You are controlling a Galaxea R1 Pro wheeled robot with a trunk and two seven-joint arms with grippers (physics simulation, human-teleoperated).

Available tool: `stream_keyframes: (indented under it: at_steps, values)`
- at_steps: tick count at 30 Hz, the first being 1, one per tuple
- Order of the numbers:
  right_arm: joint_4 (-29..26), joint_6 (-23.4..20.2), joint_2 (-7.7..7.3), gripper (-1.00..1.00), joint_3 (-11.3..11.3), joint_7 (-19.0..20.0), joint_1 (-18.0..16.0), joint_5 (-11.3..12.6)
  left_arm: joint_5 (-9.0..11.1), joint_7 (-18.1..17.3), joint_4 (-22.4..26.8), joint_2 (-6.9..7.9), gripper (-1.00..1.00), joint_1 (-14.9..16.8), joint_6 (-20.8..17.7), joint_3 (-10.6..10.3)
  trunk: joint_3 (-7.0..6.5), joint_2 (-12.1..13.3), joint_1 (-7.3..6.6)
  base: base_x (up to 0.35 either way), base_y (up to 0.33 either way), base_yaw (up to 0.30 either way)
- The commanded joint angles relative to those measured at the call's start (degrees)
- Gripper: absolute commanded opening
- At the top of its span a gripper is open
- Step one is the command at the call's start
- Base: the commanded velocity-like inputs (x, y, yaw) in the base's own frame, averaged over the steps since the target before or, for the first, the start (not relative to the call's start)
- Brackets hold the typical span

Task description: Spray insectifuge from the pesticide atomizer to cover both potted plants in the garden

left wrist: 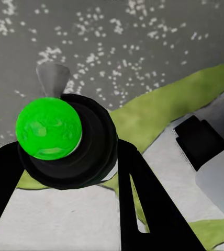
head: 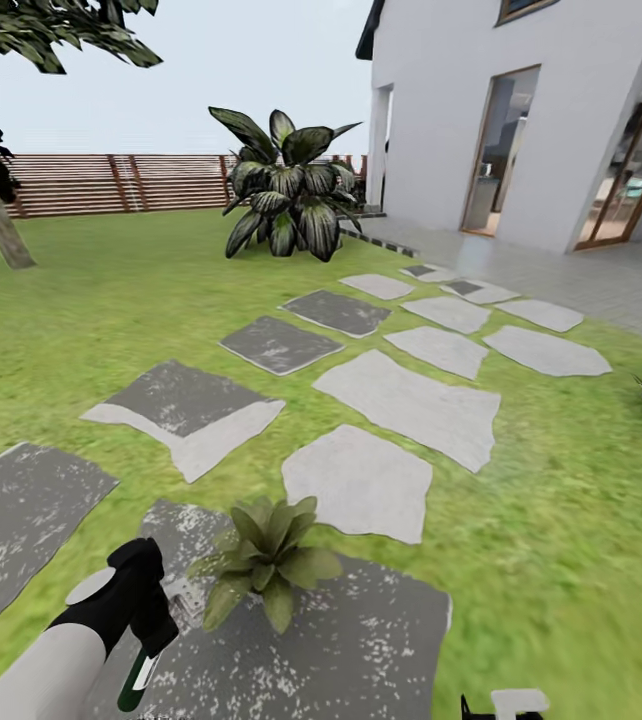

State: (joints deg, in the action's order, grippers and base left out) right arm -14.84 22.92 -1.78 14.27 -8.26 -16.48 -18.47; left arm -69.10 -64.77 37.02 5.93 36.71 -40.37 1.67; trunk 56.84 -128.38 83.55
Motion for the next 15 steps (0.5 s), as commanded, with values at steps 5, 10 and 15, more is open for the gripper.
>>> stream_keyframes:
  at_steps: [5,10,15]
  values:
    - [0.1,0.2,0.02,1.00,0.3,-0.2,0.0,-0.6,-0.4,-0.4,0.1,0.16,-1.00,0.0,-0.4,0.2,0.05,0.0,0.00,0.029,-0.071,0.278]
    - [0.1,0.2,0.02,1.00,0.3,-0.2,0.0,-0.6,-0.3,-0.4,-0.1,0.82,-1.00,0.0,-0.5,0.2,0.05,0.0,0.00,0.002,-0.004,0.273]
    - [0.1,0.2,-0.06,1.00,0.4,-0.2,0.0,-0.7,0.1,-0.4,-0.3,0.60,-1.00,0.0,-0.4,0.1,0.05,0.0,0.00,0.000,-0.018,0.050]
